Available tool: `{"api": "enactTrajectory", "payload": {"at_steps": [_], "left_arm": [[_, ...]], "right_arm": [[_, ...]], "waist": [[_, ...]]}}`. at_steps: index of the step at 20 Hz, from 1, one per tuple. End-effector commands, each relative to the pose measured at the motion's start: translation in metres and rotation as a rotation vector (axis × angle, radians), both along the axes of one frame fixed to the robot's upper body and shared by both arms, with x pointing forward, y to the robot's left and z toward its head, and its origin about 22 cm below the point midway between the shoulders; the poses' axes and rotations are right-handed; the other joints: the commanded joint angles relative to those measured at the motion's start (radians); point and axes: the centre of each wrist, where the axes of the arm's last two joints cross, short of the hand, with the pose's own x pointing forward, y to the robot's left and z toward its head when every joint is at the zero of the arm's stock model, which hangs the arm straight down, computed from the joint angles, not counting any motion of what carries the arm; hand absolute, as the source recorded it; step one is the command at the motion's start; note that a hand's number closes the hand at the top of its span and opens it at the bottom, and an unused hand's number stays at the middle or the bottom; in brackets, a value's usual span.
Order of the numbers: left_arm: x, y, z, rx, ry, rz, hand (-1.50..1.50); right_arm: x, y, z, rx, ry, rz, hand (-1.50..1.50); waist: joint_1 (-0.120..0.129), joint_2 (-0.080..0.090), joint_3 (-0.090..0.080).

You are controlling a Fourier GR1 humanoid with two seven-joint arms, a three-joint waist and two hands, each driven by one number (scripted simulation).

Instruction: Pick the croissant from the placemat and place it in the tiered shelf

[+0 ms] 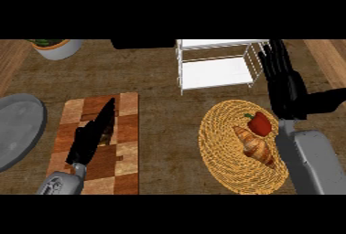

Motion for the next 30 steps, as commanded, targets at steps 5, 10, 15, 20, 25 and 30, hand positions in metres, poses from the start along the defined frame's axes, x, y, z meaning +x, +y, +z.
{"api": "enactTrajectory", "payload": {"at_steps": [5,10,15,20,25,30], "left_arm": [[-0.008,0.046,-0.007,-0.090,0.137,0.274,0.00],[-0.019,0.039,-0.017,-0.163,0.244,0.258,0.00],[-0.006,0.045,-0.009,-0.168,0.258,0.270,0.00],[-0.014,0.051,-0.001,-0.186,0.262,0.278,0.00],[-0.017,0.052,-0.014,-0.183,0.280,0.318,0.00],[-0.020,0.050,-0.011,-0.173,0.288,0.292,0.00]], "right_arm": [[-0.024,-0.138,0.016,-0.288,-0.086,0.099,1.50],[-0.060,-0.218,-0.035,-0.506,0.298,-0.050,1.50],[-0.063,-0.257,-0.035,-0.479,0.168,0.137,-1.50],[-0.068,-0.264,-0.023,-0.559,0.180,0.390,-1.50],[-0.057,-0.251,0.014,-0.670,0.213,0.520,-1.50],[-0.051,-0.199,0.019,-0.824,0.267,0.489,-1.50]], "waist": [[0.025,0.025,-0.011],[0.057,0.037,-0.009],[0.060,0.032,-0.010],[0.048,0.020,-0.012],[0.026,0.015,-0.015],[0.023,0.013,-0.015]]}}
